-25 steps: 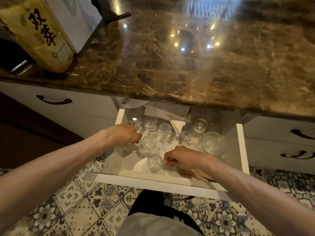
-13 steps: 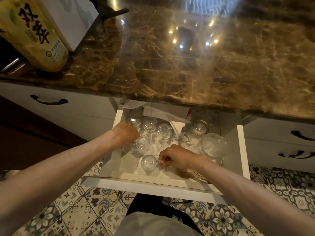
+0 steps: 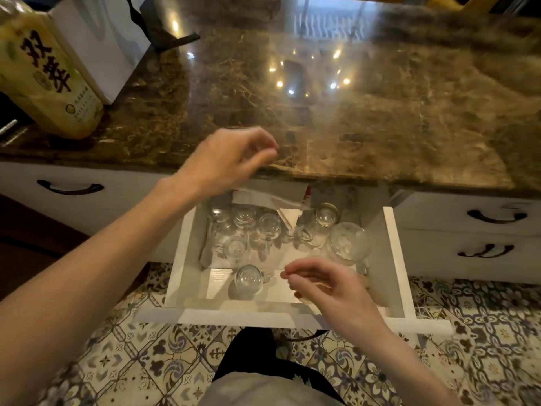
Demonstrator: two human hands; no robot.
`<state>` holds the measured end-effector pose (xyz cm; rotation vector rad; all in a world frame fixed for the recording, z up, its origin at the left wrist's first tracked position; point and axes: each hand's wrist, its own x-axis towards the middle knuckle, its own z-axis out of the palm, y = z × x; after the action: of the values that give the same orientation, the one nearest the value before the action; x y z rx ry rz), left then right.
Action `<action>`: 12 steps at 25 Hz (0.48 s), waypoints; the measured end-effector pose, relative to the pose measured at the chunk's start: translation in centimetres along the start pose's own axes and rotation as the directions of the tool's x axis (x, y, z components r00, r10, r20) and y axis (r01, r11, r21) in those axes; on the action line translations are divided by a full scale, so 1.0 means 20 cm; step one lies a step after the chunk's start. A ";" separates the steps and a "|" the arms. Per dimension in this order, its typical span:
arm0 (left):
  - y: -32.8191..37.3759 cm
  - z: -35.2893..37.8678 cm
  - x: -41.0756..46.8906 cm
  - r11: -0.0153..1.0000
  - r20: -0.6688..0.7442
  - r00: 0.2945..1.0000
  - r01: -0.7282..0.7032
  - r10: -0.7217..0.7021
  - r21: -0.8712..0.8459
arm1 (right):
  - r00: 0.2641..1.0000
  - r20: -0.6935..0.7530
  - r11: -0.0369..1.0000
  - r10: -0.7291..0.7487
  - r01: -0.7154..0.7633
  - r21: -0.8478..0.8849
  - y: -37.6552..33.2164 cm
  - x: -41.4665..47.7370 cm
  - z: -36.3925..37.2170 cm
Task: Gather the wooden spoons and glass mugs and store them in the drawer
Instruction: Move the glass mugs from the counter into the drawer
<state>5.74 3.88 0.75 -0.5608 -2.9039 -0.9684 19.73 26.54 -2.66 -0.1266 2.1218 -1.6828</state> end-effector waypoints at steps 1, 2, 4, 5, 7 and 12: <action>-0.03 0.01 0.05 1.000 -0.128 0.991 0.029 -0.028 0.004 | 0.999 -0.033 0.979 0.012 -0.005 0.204 -0.02 -0.07 0.02; -0.08 0.03 0.10 0.996 -0.208 0.975 0.084 -0.076 0.028 | 0.998 -0.056 0.917 0.039 -0.014 0.400 -0.01 -0.13 0.04; -0.18 0.08 0.17 0.970 -0.271 0.945 0.217 -0.181 0.108 | 0.990 -0.042 0.679 0.132 -0.059 0.732 0.05 -0.23 0.10; -0.23 0.11 0.20 0.954 -0.284 0.934 0.264 -0.217 0.139 | 0.986 -0.016 0.544 0.165 -0.078 0.835 0.10 -0.28 0.13; -0.30 0.15 0.22 0.932 -0.317 0.914 0.318 -0.252 0.177 | 0.968 0.064 0.340 0.241 -0.146 0.929 0.21 -0.35 0.20; -0.34 0.16 0.23 0.911 -0.342 0.901 0.352 -0.268 0.215 | 0.764 0.113 0.095 0.635 -0.222 0.970 0.43 -0.35 0.33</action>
<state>-0.58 2.26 -5.19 0.0756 -2.8128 -0.5884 30.23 25.18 -10.12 1.1760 0.6452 -2.3153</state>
